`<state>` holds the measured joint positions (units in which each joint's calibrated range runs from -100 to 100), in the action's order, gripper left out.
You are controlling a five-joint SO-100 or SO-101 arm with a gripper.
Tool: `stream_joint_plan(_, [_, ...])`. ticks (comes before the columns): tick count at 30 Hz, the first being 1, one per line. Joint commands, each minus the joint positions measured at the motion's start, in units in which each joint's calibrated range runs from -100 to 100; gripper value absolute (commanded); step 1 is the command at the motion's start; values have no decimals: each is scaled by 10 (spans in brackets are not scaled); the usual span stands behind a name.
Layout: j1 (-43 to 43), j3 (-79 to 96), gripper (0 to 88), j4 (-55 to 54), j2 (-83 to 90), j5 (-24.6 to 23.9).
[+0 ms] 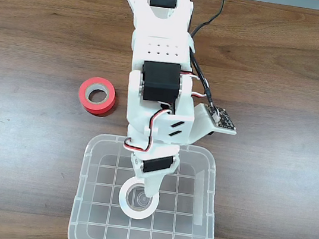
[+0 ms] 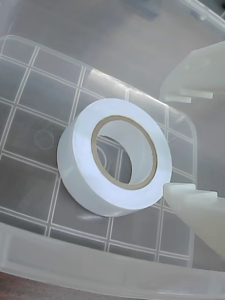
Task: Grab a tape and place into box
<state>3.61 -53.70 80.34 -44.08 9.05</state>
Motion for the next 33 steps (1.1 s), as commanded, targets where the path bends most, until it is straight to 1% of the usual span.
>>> stream_joint_plan(1, [-16, -77, 148, 46, 94, -10])
stream_joint_plan(5, [-17, -85, 58, 107, 165, -19])
stream_joint_plan(7, [-14, -85, 33, 154, 200, -20])
stream_joint_plan(10, [-12, -84, 21, 196, 251, -28])
stream_joint_plan(14, [-13, -79, 13, 197, 328, -37])
stream_joint_plan(17, [-8, -33, 13, 197, 392, -37])
stream_joint_plan(23, [19, 191, 13, 197, 558, -38])
stream_joint_plan(30, [23, 543, 13, 187, 796, -39])
stream_joint_plan(33, [24, 705, 13, 127, 890, -36])
